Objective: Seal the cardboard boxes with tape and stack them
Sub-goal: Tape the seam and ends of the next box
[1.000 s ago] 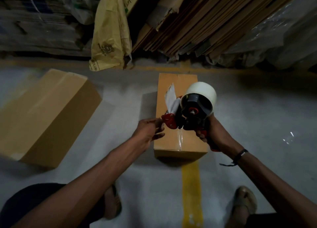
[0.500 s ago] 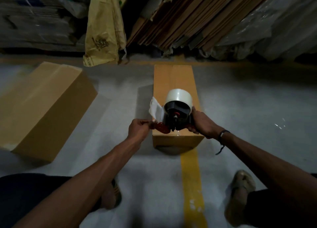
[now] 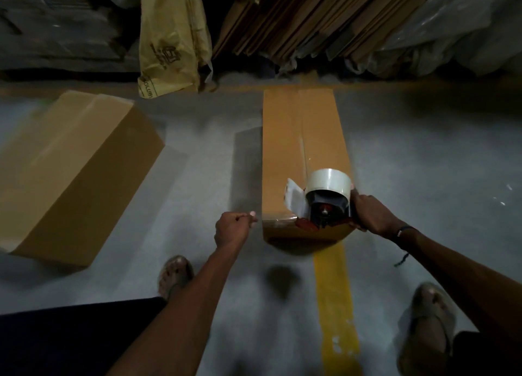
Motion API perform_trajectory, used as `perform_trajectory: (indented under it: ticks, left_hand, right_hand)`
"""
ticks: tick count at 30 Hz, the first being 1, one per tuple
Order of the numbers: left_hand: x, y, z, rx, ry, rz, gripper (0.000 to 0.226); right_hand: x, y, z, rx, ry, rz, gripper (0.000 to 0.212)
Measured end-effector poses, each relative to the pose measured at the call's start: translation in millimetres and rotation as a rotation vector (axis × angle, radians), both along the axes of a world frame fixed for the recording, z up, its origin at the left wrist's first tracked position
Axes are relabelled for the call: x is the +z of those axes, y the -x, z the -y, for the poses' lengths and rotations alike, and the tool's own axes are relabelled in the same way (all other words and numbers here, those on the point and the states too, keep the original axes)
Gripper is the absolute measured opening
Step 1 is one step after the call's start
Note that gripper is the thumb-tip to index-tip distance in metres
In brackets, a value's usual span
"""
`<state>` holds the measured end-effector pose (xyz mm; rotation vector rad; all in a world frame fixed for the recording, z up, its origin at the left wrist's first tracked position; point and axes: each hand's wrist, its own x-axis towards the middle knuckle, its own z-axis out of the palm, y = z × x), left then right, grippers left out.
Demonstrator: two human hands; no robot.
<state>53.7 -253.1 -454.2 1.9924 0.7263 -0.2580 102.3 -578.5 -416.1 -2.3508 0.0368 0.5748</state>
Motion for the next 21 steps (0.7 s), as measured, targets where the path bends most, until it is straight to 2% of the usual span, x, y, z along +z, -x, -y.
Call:
perform_trajectory:
  ticks: [2, 4, 11, 15, 17, 19, 21]
  left_hand:
    - [-11, -7, 1, 0.015, -0.007, -0.016, 0.026]
    - [-20, -10, 3, 0.033, -0.005, -0.036, 0.024]
    - [-49, -10, 5, 0.028, -0.035, -0.06, 0.025]
    - [-59, -8, 11, 0.03, -0.021, -0.08, 0.028]
    - [-60, -10, 15, 0.047, -0.009, -0.106, 0.033]
    - [-60, -10, 14, 0.058, -0.026, -0.16, 0.036]
    - [-65, -7, 11, 0.04, -0.097, -0.183, 0.033]
  right_hand:
    - [-8, -7, -1, 0.015, 0.025, 0.046, 0.029]
    - [-14, -12, -4, 0.016, 0.044, 0.073, 0.027]
    - [-45, -22, 0, 0.128, 0.174, 0.127, 0.046]
    - [-67, -17, 13, 0.307, 0.25, 0.287, 0.063]
    - [-79, -17, 18, 0.363, 0.197, 0.438, 0.055]
    - [-84, -16, 19, 0.422, 0.187, 0.586, 0.056]
    - [-85, -15, 19, 0.406, 0.16, 0.587, 0.058]
